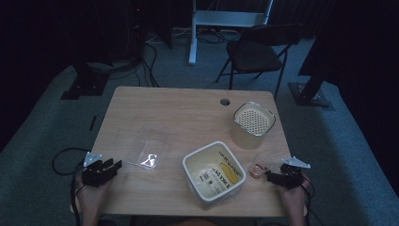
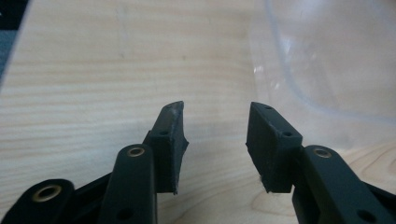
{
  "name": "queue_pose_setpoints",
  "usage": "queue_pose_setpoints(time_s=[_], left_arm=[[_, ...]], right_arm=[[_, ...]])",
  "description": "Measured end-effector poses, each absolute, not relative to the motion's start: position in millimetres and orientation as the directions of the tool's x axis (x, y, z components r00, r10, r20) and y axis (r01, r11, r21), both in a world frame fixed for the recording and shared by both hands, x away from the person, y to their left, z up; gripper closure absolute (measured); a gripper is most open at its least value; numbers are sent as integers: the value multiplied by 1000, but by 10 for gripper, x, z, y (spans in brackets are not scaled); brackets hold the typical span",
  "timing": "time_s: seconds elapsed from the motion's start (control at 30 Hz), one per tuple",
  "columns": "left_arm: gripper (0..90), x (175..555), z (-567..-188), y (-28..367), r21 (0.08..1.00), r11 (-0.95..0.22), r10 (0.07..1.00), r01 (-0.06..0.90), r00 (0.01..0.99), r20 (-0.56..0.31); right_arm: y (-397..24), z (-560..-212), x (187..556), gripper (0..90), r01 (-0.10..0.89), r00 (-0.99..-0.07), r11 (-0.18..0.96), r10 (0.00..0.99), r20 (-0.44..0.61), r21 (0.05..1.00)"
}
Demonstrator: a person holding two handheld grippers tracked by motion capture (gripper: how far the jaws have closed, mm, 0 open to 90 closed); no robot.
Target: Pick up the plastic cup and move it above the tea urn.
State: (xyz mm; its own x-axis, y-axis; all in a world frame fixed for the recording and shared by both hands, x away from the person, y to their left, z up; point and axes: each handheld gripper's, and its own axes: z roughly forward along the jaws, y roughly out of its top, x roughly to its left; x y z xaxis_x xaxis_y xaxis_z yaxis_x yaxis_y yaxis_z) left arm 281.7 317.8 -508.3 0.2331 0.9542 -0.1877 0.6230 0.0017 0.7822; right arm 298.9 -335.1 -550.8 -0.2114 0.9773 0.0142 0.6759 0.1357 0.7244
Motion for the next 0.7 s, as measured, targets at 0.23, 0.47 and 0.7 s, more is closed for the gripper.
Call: queue_pose_setpoints(time_s=[0.23,0.47,0.7], left_arm=[[567,2864,-4805,3105,817,1,950,577,255,-182],[562,2941,-4835,2890,796,-49,944,603,288,-160],[576,3018,-4965,2735,759,-92,938,645,312,-152]], right_arm=[[-3351,-5508,2989,146,676,-211,136,977,14,724],[-3351,-5508,2989,146,676,-211,136,977,14,724],[-3349,-5508,2985,146,676,-212,137,977,13,724]])
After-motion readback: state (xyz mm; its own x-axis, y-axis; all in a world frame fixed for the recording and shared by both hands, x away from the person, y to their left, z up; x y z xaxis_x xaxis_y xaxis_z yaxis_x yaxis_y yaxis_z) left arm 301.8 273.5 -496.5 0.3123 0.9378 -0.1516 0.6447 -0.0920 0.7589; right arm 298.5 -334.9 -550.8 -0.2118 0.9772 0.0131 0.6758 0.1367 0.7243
